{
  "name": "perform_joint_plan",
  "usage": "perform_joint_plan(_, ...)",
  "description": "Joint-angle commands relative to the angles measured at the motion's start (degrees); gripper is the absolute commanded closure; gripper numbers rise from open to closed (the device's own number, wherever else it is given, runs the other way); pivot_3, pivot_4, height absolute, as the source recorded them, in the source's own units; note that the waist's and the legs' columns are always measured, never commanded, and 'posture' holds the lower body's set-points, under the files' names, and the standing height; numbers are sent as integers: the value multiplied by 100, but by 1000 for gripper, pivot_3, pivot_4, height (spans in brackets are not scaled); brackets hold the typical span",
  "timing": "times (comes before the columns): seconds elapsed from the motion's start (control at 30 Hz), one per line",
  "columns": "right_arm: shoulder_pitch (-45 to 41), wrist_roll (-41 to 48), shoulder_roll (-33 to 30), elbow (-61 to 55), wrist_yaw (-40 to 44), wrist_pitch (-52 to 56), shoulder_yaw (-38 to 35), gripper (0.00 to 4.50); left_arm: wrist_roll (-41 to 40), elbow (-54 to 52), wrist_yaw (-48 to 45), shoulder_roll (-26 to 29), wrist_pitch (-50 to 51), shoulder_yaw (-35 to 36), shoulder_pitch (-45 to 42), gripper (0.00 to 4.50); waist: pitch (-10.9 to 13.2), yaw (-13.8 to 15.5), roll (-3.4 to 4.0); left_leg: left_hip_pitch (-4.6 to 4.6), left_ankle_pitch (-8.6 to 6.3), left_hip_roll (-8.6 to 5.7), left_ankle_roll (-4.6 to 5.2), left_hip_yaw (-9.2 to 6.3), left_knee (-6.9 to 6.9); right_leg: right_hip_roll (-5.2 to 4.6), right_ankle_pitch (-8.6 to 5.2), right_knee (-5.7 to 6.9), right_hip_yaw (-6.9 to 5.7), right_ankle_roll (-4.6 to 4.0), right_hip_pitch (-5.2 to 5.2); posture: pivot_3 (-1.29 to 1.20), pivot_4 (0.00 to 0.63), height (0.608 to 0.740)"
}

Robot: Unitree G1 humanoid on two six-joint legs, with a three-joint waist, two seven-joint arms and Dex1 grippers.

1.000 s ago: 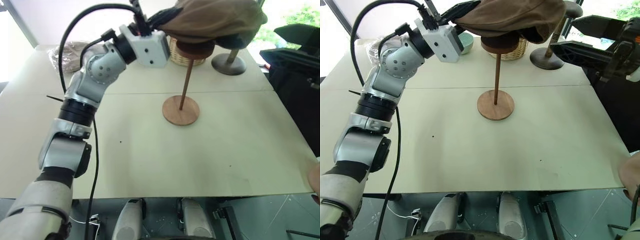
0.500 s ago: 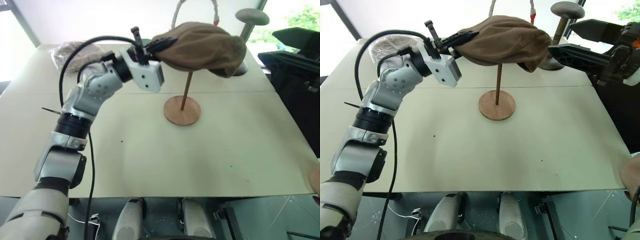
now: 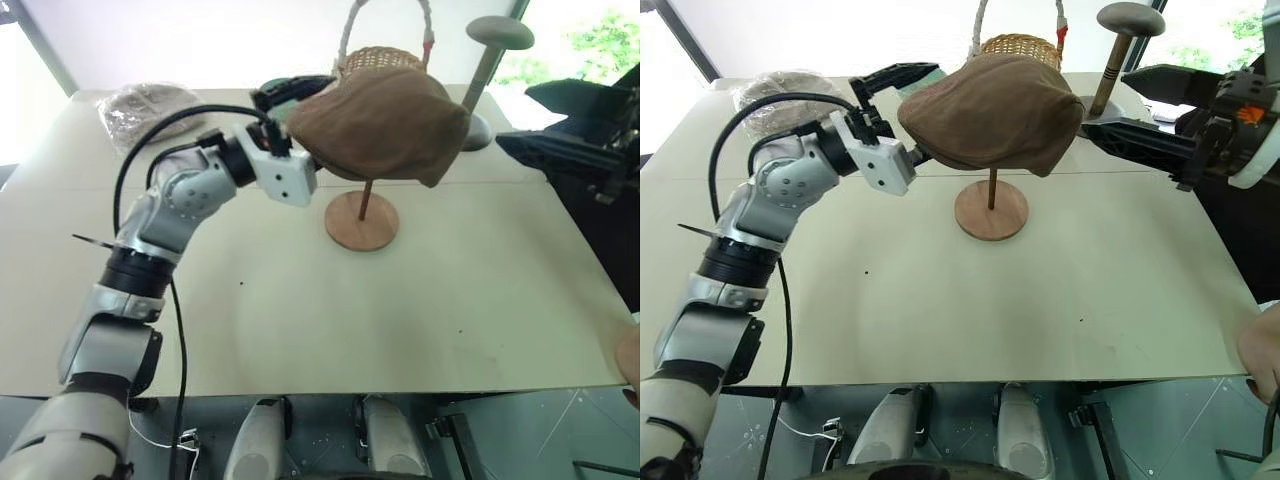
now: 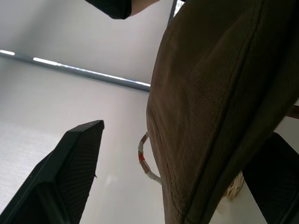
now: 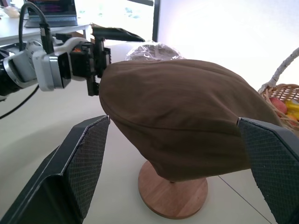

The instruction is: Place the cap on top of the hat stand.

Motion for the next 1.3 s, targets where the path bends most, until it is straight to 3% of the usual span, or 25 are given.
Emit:
perform_joint_plan(0.03,30,-86,-73,-166,113,-180,-49,0,-578,-310,-353,238,76,285,65,338,0,0,0,-1,0,0,0,1,2,0,0,0,0,-1,0,0,150,740)
perform_joint_plan(0.2,-30,-156,-98,-147,262,-238,118,0,-1216,-358,-912,607,175,463,176,338,0,-4,0,0,0,0,0,0,1,0,-1,0,0,-2,0,0,150,740)
perform_joint_plan(0.33,-71,-363,-161,-186,479,-406,368,0,-1910,-292,-1394,824,914,765,88,338,0,-7,0,-1,0,0,0,1,2,0,-1,-1,1,-3,0,0,150,740)
perform_joint_plan(0.43,-153,-861,-195,-368,512,-794,723,0,-2980,-395,-2135,1091,2731,1110,28,338,0,-49,0,0,0,1,0,0,1,1,-1,-1,0,-2,0,0,150,740)
perform_joint_plan(0.57,-568,-1329,-21,-827,121,-1089,1215,0,-4787,-605,-3612,1962,5852,1530,-95,338,2,-147,0,0,0,3,0,-4,-4,3,-2,0,0,1,-2,0,150,740)
perform_joint_plan(0.7,-756,-1797,142,-1418,-252,-1235,1721,0,-5625,-485,-4784,2693,7385,1630,-325,338,5,-237,-1,-1,0,10,0,-6,-14,11,-5,-1,-1,2,-9,0,150,740)
perform_joint_plan(0.8,-726,-2666,339,-1758,-535,-1678,2333,0,-5852,-242,-5456,2993,8075,1481,-664,338,5,-228,-1,-2,-1,13,-1,-11,-13,15,-16,0,-5,-17,-9,0,150,740)
perform_joint_plan(0.93,-570,-3672,690,-1948,-873,-2196,2900,0,-5808,-341,-5984,3114,8256,1310,-750,338,4,-223,-3,-2,-1,12,-1,-5,-8,13,-19,-1,-1,-23,-9,0,150,740)
perform_joint_plan(1.03,-402,-4400,844,-1981,-958,-2708,3206,0,-5699,-332,-6081,3056,8297,1228,-825,338,5,-194,-2,-4,-1,12,-1,-5,-8,14,-18,-1,-1,-24,-11,0,150,740)
perform_joint_plan(1.17,-198,-6010,990,-1737,-1289,-3926,3772,0,-5506,-100,-6178,2887,8259,1052,-1109,338,5,-163,-3,-6,0,12,-1,-6,-9,17,-18,0,-1,-23,-15,0,150,740)
perform_joint_plan(1.3,10,-6855,1347,-1445,-1556,-4649,3949,0,-5296,110,-6285,2728,8187,925,-1371,338,4,-164,-5,-6,0,12,0,-3,-7,17,-18,0,1,-23,-14,0,150,740)
